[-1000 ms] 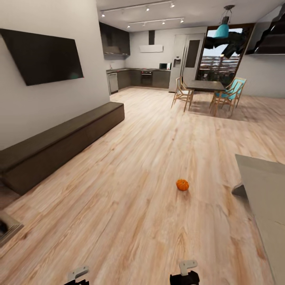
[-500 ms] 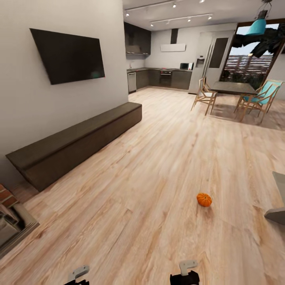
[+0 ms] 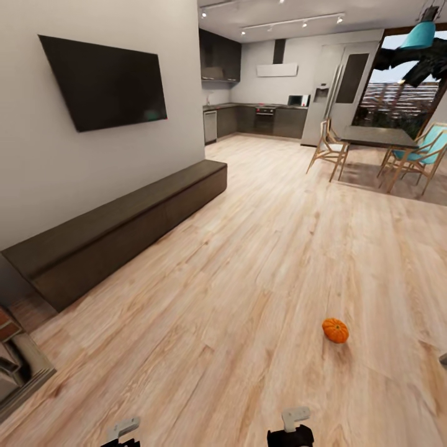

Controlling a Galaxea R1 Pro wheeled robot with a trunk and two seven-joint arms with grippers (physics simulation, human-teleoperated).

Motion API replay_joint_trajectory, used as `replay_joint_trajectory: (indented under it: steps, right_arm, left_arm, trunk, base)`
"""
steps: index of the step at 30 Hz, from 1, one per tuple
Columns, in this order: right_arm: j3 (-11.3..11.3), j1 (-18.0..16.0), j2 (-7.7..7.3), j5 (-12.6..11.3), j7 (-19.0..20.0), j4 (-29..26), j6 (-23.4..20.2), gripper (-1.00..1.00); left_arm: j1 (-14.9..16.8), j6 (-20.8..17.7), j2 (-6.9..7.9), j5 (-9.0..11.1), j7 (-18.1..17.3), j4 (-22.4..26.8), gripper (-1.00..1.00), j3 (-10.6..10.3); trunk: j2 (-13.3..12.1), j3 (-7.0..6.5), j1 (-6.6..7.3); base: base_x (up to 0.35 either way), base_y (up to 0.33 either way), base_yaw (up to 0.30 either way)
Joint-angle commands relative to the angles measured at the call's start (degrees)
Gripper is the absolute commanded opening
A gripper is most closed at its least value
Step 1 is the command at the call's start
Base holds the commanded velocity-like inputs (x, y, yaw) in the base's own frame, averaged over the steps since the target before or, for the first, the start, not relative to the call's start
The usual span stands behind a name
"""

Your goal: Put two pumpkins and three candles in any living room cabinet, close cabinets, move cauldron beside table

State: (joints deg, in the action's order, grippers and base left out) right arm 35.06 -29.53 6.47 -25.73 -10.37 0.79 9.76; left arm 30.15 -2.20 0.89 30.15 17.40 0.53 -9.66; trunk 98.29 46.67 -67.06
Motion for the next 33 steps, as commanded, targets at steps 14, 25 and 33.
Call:
replay_joint_trajectory:
  steps: [14, 25, 33]
  right_arm:
    - [0.00, 0.00, -0.05, -0.02, 0.00, 0.00, 0.03, 1.00]
    - [0.00, 0.00, -0.06, -0.10, 0.00, 0.00, 0.01, 1.00]
    - [0.00, 0.00, -0.14, -0.11, 0.00, 0.00, 0.03, 1.00]
  left_arm:
    - [0.00, 0.00, -0.01, 0.00, 0.00, 0.00, 1.00, 0.00]
    - [0.00, 0.00, -0.06, -0.08, 0.00, -0.48, 1.00, -0.02]
    - [0.00, 0.00, -0.10, -0.11, -0.01, -0.96, 1.00, -0.06]
  trunk:
    - [0.00, 1.26, 0.00]
    - [0.00, 2.25, 0.00]
    - [0.00, 2.95, 0.00]
  base:
    - [0.325, 0.087, 0.000]
    - [0.325, 0.051, 0.000]
    - [0.330, 0.001, -0.106]
